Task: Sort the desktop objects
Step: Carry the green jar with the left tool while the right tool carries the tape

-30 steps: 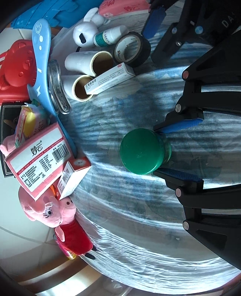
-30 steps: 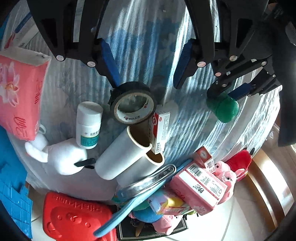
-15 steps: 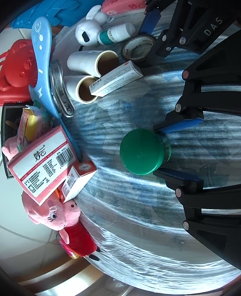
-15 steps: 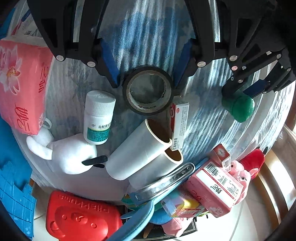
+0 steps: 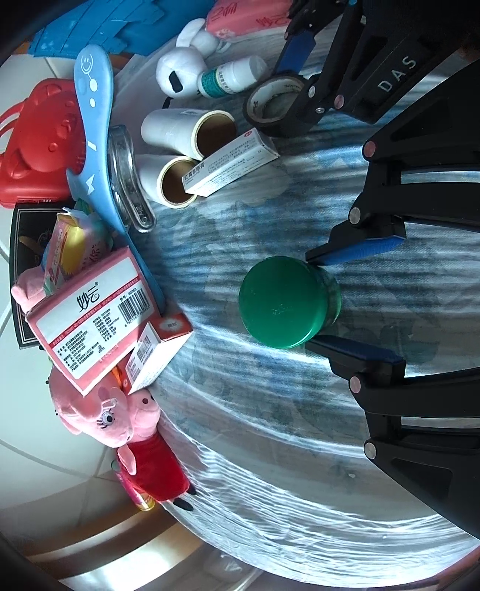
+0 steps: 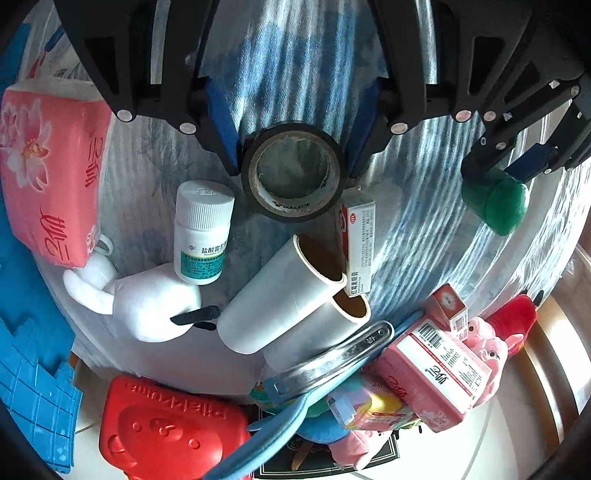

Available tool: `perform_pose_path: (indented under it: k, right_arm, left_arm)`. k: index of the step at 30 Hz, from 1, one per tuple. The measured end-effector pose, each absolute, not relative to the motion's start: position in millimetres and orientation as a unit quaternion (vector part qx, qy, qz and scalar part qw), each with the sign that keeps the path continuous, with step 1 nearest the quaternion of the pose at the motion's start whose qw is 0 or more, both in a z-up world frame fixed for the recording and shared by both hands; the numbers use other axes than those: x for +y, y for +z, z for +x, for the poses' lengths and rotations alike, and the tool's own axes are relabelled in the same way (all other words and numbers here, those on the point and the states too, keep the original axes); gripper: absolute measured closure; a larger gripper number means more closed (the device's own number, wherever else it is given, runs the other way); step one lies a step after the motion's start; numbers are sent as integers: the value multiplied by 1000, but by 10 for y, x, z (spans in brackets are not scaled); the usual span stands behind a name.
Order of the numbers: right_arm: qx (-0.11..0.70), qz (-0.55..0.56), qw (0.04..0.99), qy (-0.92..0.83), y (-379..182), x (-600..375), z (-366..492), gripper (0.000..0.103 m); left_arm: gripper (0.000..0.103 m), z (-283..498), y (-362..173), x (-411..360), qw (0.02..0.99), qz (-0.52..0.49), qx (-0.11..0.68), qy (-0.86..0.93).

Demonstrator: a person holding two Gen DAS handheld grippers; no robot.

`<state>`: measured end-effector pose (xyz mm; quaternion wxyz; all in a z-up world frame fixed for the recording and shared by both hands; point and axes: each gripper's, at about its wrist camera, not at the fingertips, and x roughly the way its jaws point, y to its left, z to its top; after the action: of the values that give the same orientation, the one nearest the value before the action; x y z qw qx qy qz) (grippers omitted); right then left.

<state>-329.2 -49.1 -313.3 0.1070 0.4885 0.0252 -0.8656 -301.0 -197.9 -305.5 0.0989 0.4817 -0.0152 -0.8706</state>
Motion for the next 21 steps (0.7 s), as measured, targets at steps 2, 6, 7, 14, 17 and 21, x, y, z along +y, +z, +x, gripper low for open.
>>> perform_pose_path:
  k: [2,6,7,14,17,21]
  right_arm:
    - [26,482,111,-869,-3051,-498,-3205,48]
    - [31,466,122,-876,-2843,-509,-3041,47]
    - [30,462,126,-877,-2788,-513,-3014,47]
    - [37,419,160,-893,-2314,-519,-2834,47]
    - [45,398,184,-898,-2094,-511,-2740,47]
    - [60,372,209,-902,-1811,-513,-2572,47]
  left_arm:
    - [65,-2965,-3011,-1999,101,478,-12,-872]
    - [65,-2876,-2896,-2006,103,471,-7,-876]
    - [65,-2853,-2856,-2000,104,468,-7,-878]
    - [64,-2640,-2487,-1957,129,438,3,-890]
    - [65,-2517,-2285,-1931,147,423,11,-894]
    - [64,-2320,-2012,-1874,166,402,17,-900]
